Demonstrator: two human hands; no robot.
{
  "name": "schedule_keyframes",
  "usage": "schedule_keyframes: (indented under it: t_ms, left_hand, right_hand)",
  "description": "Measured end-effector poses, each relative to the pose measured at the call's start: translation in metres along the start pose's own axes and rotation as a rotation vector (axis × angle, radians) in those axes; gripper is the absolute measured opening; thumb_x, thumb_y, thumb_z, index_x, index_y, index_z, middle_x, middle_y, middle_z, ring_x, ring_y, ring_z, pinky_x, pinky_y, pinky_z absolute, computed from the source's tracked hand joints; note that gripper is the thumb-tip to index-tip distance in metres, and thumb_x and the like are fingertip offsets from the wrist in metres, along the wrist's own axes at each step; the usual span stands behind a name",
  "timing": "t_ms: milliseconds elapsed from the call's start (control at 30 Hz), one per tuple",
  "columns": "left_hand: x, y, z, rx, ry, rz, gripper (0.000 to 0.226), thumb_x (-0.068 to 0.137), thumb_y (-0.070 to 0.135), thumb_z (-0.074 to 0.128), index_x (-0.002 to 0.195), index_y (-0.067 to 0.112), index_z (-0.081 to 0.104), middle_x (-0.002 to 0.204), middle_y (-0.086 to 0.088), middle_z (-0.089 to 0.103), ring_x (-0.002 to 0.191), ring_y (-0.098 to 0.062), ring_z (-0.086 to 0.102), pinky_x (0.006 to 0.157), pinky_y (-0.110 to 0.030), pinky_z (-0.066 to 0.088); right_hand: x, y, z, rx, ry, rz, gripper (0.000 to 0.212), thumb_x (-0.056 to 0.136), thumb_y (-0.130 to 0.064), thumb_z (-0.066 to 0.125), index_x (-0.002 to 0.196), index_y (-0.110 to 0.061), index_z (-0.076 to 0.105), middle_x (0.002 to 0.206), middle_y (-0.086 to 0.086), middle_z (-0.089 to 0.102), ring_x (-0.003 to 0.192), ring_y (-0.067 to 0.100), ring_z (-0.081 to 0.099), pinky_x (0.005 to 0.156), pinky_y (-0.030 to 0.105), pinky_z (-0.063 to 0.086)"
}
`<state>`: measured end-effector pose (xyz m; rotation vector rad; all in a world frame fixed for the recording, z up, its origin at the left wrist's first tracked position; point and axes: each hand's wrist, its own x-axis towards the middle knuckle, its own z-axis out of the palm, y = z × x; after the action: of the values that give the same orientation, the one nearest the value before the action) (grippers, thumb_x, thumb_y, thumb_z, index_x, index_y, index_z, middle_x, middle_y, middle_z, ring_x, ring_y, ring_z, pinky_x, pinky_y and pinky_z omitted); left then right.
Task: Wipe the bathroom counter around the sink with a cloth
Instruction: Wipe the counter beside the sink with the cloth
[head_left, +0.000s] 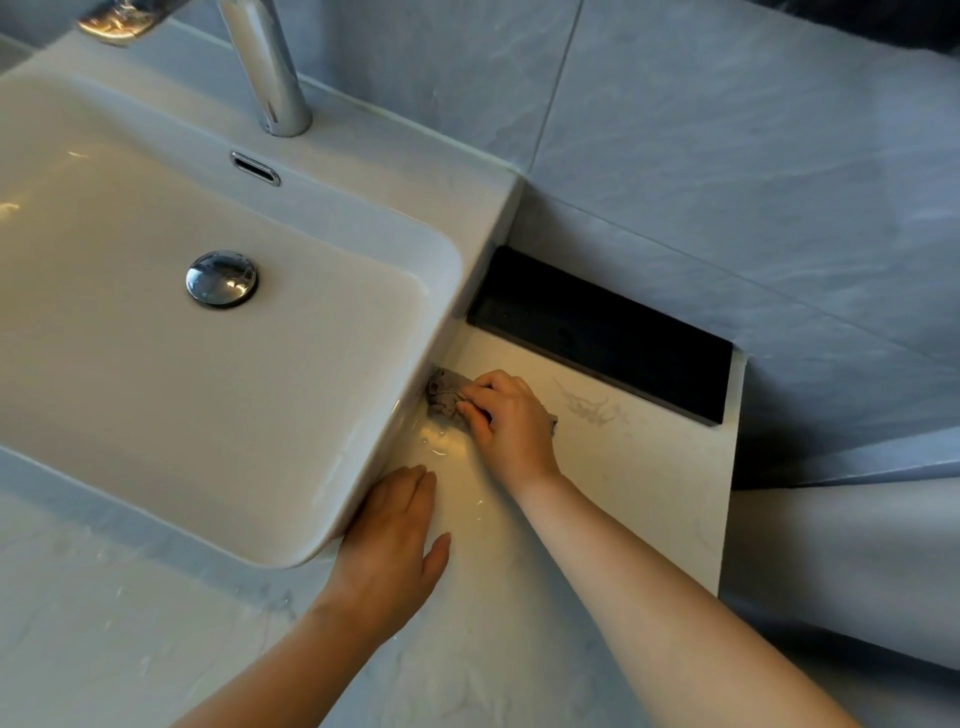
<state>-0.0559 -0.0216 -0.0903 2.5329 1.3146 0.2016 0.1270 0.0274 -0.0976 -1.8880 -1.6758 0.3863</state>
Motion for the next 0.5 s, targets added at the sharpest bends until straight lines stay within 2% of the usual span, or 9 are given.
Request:
schedule_keyframes:
  t_ms: [67, 133, 200, 300, 367, 433, 500]
  left_hand:
    - [-0.001, -0.001, 0.002, -0.002, 0.004, 0.002, 0.061, 0.070, 0.040, 0.077, 0.117, 0.003, 0.062, 0.115, -0.009, 0.064, 0.101, -0.025, 0.064, 0.089, -0.036, 0.051]
    - [-0.003, -0.001, 0.002, 0.000, 0.008, -0.001, 0.058, 0.079, 0.047, 0.061, 0.119, 0.005, 0.062, 0.118, -0.008, 0.063, 0.104, -0.024, 0.062, 0.091, -0.035, 0.049]
    - [-0.004, -0.001, 0.002, 0.026, -0.012, -0.014, 0.063, 0.082, 0.053, 0.043, 0.120, 0.007, 0.062, 0.120, -0.007, 0.062, 0.106, -0.023, 0.060, 0.092, -0.034, 0.049]
    - [-0.006, 0.001, 0.003, 0.057, -0.040, -0.031, 0.068, 0.081, 0.057, 0.037, 0.121, 0.008, 0.063, 0.122, -0.008, 0.062, 0.108, -0.025, 0.059, 0.092, -0.037, 0.048]
    - [-0.007, 0.002, 0.005, 0.060, -0.071, -0.044, 0.069, 0.081, 0.058, 0.036, 0.121, 0.008, 0.063, 0.124, -0.009, 0.061, 0.109, -0.027, 0.061, 0.092, -0.039, 0.049]
    - [-0.008, 0.002, 0.006, 0.055, -0.089, -0.051, 0.070, 0.082, 0.058, 0.036, 0.123, 0.008, 0.062, 0.126, -0.010, 0.060, 0.111, -0.029, 0.061, 0.093, -0.040, 0.048]
    - [-0.009, 0.002, 0.006, 0.060, -0.101, -0.049, 0.070, 0.082, 0.058, 0.036, 0.124, 0.008, 0.061, 0.127, -0.010, 0.059, 0.112, -0.028, 0.059, 0.095, -0.039, 0.044]
  right_hand:
    - [-0.011, -0.005, -0.003, 0.012, -0.050, 0.005, 0.015, 0.089, -0.020, 0.061, 0.095, -0.013, 0.073, 0.088, 0.003, 0.061, 0.082, 0.019, 0.054, 0.064, 0.030, 0.044]
    - [-0.019, -0.009, -0.011, 0.059, -0.087, 0.067, 0.016, 0.090, -0.020, 0.061, 0.098, -0.013, 0.073, 0.089, 0.001, 0.060, 0.083, 0.015, 0.054, 0.066, 0.027, 0.044]
    - [-0.022, -0.008, -0.025, 0.112, -0.043, 0.136, 0.017, 0.090, -0.018, 0.060, 0.100, -0.013, 0.072, 0.090, -0.002, 0.060, 0.083, 0.012, 0.055, 0.070, 0.021, 0.045]
    - [-0.014, 0.002, -0.057, 0.066, 0.092, 0.157, 0.016, 0.090, -0.017, 0.060, 0.100, -0.013, 0.072, 0.090, -0.004, 0.060, 0.081, 0.009, 0.054, 0.066, 0.011, 0.038]
    - [-0.005, 0.016, -0.075, 0.000, 0.148, 0.147, 0.017, 0.089, -0.015, 0.061, 0.101, -0.011, 0.072, 0.091, -0.002, 0.061, 0.082, 0.011, 0.055, 0.066, 0.014, 0.040]
    - [0.002, 0.033, -0.082, -0.071, 0.130, 0.152, 0.019, 0.089, -0.015, 0.060, 0.103, -0.009, 0.072, 0.094, 0.001, 0.062, 0.086, 0.016, 0.056, 0.068, 0.023, 0.045]
    - [0.005, 0.048, -0.078, -0.118, 0.099, 0.165, 0.020, 0.090, -0.016, 0.060, 0.105, -0.010, 0.071, 0.096, 0.002, 0.063, 0.088, 0.018, 0.057, 0.070, 0.025, 0.046]
